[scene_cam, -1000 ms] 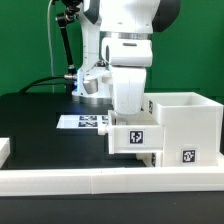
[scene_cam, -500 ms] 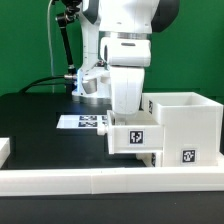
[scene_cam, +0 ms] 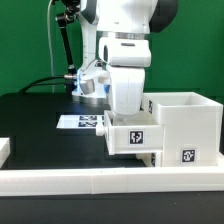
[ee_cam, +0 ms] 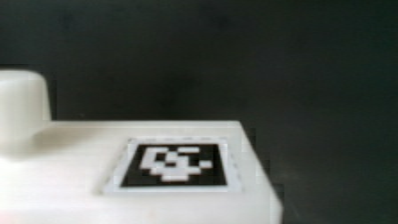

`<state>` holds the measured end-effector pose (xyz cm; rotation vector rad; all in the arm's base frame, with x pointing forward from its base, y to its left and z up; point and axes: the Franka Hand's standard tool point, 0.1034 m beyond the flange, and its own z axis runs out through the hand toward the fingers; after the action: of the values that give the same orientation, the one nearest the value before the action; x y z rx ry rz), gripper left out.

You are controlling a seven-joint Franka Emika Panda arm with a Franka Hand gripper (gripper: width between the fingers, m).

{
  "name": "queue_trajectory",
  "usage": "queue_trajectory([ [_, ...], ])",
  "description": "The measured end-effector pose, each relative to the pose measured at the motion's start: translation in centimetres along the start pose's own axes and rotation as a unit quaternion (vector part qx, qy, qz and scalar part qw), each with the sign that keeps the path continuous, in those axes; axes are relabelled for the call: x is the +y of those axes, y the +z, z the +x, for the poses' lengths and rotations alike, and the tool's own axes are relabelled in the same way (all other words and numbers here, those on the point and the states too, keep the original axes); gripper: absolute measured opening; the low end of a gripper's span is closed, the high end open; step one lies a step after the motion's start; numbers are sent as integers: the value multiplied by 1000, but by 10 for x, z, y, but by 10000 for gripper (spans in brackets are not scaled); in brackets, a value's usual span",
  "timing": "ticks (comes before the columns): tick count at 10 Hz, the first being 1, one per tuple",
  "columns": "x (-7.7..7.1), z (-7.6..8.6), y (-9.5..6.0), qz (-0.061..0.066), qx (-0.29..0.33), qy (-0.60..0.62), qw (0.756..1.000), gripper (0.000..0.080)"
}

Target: Assemble drawer

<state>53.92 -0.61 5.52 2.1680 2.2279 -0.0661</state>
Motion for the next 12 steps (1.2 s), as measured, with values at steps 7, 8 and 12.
queue_trajectory([
  [7, 1, -6, 0, -2, -6, -38, 999, 44],
  [8, 1, -6, 0, -2, -6, -41, 999, 44],
  [12, 1, -4, -1, -1, -5, -35, 999, 44],
])
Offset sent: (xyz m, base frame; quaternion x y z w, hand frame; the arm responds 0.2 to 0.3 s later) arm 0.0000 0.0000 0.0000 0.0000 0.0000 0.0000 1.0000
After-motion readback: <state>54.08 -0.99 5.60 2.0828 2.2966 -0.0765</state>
